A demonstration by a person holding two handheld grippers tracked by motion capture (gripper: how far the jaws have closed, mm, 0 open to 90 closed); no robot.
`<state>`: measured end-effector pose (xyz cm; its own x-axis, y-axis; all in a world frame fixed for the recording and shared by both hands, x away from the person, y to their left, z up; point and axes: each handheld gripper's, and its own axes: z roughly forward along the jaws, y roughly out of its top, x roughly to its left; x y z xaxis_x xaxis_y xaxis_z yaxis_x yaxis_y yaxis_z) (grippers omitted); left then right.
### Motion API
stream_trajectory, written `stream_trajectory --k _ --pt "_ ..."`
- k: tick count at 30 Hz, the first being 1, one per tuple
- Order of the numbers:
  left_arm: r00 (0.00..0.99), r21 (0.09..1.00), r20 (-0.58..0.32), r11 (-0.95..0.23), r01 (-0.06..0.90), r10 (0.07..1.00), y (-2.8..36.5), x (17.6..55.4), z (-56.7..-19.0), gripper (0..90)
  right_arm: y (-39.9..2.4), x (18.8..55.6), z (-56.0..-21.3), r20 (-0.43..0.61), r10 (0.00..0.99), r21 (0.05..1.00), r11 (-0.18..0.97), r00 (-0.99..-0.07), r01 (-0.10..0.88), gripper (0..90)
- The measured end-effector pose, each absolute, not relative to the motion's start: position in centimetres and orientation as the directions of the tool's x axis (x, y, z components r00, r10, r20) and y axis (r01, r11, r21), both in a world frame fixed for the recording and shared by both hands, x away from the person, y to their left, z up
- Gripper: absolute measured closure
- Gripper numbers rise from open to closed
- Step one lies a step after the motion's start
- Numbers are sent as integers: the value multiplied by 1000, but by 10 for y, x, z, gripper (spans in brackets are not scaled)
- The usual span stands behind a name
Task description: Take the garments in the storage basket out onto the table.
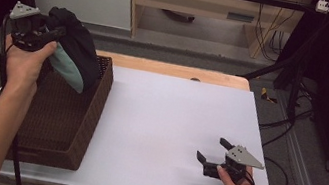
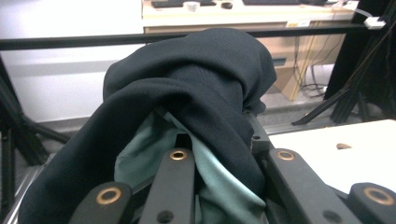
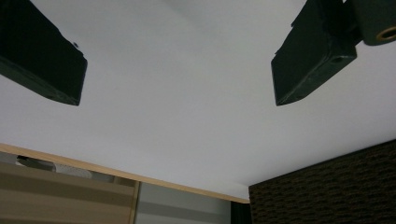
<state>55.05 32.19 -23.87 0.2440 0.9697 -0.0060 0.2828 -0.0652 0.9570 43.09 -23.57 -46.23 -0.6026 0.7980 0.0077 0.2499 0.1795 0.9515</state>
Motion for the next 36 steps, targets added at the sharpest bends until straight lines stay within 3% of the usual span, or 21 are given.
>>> stream_trajectory --k 5,9,36 --pt "266 960 -35 -42 278 963 315 550 -236 780 -235 430 -461 38 790 958 145 -612 247 35" --pt "299 961 -118 33 274 947 306 550 -233 780 -234 431 -463 15 797 952 174 -604 254 34" --pt "381 973 -62 -30 230 922 243 551 -202 776 -229 431 -463 5 786 947 195 -618 256 31"
